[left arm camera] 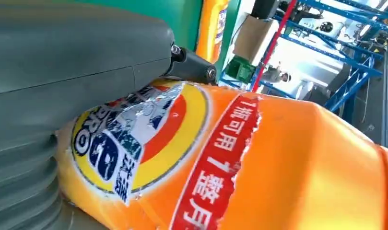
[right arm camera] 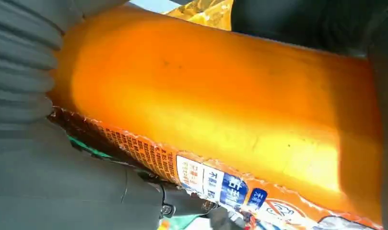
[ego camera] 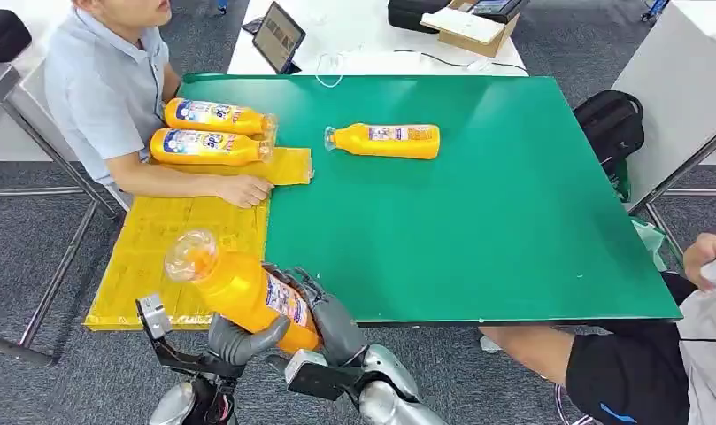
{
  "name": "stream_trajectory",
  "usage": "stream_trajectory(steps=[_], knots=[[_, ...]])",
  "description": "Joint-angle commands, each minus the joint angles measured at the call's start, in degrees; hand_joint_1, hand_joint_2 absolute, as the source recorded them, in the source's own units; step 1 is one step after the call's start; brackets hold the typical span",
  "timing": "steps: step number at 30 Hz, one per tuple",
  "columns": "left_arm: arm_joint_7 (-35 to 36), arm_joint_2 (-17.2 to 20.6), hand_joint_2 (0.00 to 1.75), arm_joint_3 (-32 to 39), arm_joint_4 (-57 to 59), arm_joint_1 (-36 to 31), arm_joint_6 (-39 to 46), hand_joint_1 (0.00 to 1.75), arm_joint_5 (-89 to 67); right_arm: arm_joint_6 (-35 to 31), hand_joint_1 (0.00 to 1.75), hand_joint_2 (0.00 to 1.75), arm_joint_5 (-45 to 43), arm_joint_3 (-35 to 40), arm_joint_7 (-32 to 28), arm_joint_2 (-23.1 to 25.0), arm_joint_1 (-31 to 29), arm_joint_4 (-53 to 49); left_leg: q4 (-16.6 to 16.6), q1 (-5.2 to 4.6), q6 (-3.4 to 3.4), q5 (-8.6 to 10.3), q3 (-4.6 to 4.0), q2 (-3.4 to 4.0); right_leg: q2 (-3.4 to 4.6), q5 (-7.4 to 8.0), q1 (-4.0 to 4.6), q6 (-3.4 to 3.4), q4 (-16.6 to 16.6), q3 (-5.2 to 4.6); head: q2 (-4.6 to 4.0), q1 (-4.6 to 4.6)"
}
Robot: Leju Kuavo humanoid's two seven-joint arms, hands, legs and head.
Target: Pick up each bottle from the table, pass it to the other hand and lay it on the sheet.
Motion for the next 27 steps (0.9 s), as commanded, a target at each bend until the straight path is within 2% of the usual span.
stream_trajectory(steps=[1,3,6,8,9,10,12,13,14,17,20,24,27], knots=[[2.08,1.12,1.75,5.14,-1.13,-3.63,6.43,1.75,-0.57,-7.51,0.0,0.0,-0.41,-4.74,-0.82,-2.44,9.82,-12.86,0.01,0.07,-0.07,-0.09,0.17,-0.19,-0.18,-0.15,0.08,-0.11,0.0,0.25,0.0,0.02],[2.47,1.16,1.75,5.94,-0.25,-4.64,7.52,1.75,-0.46,-7.97,0.0,0.0,-0.32,-4.59,-1.38,-2.61,10.49,-14.45,0.0,0.05,-0.08,-0.15,0.27,-0.16,-0.15,-0.2,0.06,-0.14,0.03,0.33,0.0,0.0],[3.96,1.12,1.75,7.16,3.92,-7.41,13.11,1.75,-2.3,-12.12,0.0,0.0,1.17,-3.54,-3.53,-2.8,11.26,-16.8,0.02,0.06,-0.07,-0.12,0.22,-0.15,-0.13,-0.16,0.07,-0.13,0.04,0.28,0.0,0.02],[4.2,1.68,1.75,6.96,9.04,-10.66,20.99,1.75,-7.7,-18.74,0.0,0.0,3.21,-0.65,-4.15,-4.07,10.72,-17.84,-0.02,0.04,-0.07,-0.07,0.2,-0.15,-0.12,-0.11,0.05,-0.12,0.02,0.24,0.0,0.0],[4.23,1.96,1.75,7.14,9.86,-11.26,20.94,1.75,-7.61,-18.91,0.0,0.0,3.17,-0.48,-4.15,-4.14,10.7,-17.78,-0.01,0.04,-0.06,-0.09,0.24,-0.16,-0.12,-0.14,0.04,-0.12,0.04,0.27,0.0,0.02],[2.38,2.17,1.75,7.25,13.19,-13.49,25.65,1.75,-12.08,-22.25,0.0,0.0,3.2,1.43,-4.15,-5.07,9.9,-18.57,-0.06,0.03,-0.07,-0.03,0.27,-0.27,-0.24,-0.12,0.04,-0.13,-0.02,0.35,0.0,0.02],[1.42,3.42,1.75,7.15,17.77,-17.13,28.6,1.75,-17.69,-22.7,0.0,0.0,5.34,0.49,-4.15,-4.92,9.99,-20.68,-0.06,0.02,-0.05,0.01,0.19,-0.22,-0.19,-0.07,0.02,-0.09,-0.02,0.25,0.0,0.04],[0.81,4.91,1.75,5.84,19.83,-18.77,33.89,1.75,-26.3,-22.7,0.0,0.0,4.33,0.11,-4.15,-4.88,10.02,-21.19,-0.03,0.06,-0.06,-0.04,0.27,-0.18,-0.15,-0.11,0.06,-0.13,-0.01,0.36,0.0,0.02],[0.72,4.89,1.75,6.9,20.96,-19.76,33.44,1.75,-26.51,-22.7,0.0,0.0,3.72,0.21,-4.15,-5.25,9.57,-21.04,-0.02,0.05,-0.09,-0.02,0.28,-0.28,-0.24,-0.13,0.06,-0.16,0.03,0.38,0.0,0.02],[4.64,7.21,1.75,4.17,26.5,-23.75,35.75,1.75,-42.6,-22.11,0.0,0.0,0.77,-0.11,-4.15,-5.64,8.1,-19.43,0.0,0.07,-0.09,-0.05,0.26,-0.25,-0.23,-0.14,0.07,-0.16,0.04,0.36,0.0,0.02],[5.31,6.92,1.75,4.09,32.64,-27.9,35.95,1.75,-52.58,-20.36,0.0,0.0,-0.6,-0.9,-4.15,-5.67,7.35,-19.21,-0.05,0.05,-0.07,0.01,0.26,-0.17,-0.13,-0.06,0.05,-0.13,0.0,0.33,0.0,0.0],[7.28,6.8,1.75,1.43,40.34,-33.39,34.4,1.75,-62.28,-18.3,0.0,0.0,-1.66,-1.4,-4.15,-5.46,7.68,-19.6,-0.01,0.03,-0.03,0.06,0.11,-0.24,-0.21,-0.03,0.03,-0.07,0.02,0.19,0.0,0.0],[7.23,6.46,1.75,1.62,41.27,-34.13,34.4,1.75,-62.59,-18.35,0.0,0.0,-1.63,-1.38,-4.15,-5.52,7.79,-19.71,0.01,0.03,-0.04,0.03,0.15,-0.21,-0.18,-0.06,0.03,-0.08,0.04,0.22,0.0,0.02]])
